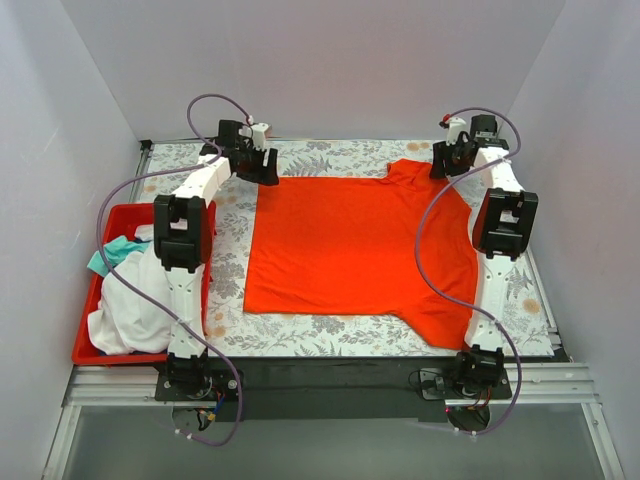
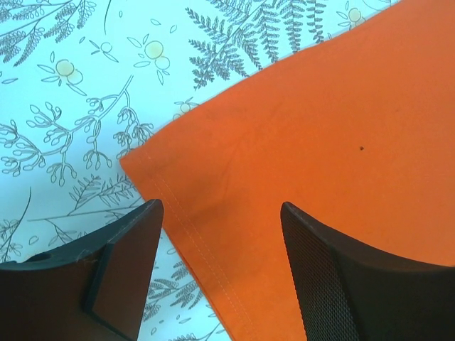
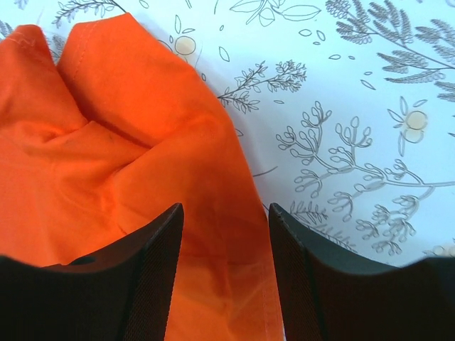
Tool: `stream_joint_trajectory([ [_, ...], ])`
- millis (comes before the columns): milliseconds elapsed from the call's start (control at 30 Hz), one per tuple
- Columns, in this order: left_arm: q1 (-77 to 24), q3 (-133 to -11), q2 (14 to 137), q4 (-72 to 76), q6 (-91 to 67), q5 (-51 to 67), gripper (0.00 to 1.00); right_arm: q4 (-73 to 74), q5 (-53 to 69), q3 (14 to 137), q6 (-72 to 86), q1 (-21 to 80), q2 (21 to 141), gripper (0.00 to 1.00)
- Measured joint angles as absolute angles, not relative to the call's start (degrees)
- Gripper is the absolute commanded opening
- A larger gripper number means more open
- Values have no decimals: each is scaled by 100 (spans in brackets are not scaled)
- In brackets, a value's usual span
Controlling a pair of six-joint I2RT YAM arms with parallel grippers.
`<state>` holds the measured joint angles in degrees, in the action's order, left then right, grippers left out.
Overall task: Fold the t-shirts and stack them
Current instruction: Fold the tshirt
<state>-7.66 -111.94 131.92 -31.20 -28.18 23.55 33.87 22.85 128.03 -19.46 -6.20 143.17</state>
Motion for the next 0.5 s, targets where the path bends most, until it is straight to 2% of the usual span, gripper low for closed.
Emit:
stream_joint_trajectory([
  [100,-766,-11351,13347,-3079,-2834,2340,67,3260,2209,12803,-1920,-572,14481,63],
  [167,-766,-11454,13463,-3081,-2838,2324,67,3186,2141,12803,-1909,-550,14553,62],
  [267,-766,-11671,13670,-3079,-2814,2309,65,3085,2075,12811,-1887,-543,14556,43],
  [300,-766,-11738,13749,-3065,-2781,2314,65,3081,2075,12811,-1890,-543,14556,33],
  [400,-751,-11804,13915,-3044,-2630,2373,64,3037,2075,12805,-1890,-543,14556,21],
  [467,-725,-11872,14005,-3074,-2502,2495,63,2991,2080,12785,-1900,-543,14556,21],
  [500,-716,-11913,14038,-3083,-2438,2526,63,2985,2091,12768,-1905,-543,14556,25],
])
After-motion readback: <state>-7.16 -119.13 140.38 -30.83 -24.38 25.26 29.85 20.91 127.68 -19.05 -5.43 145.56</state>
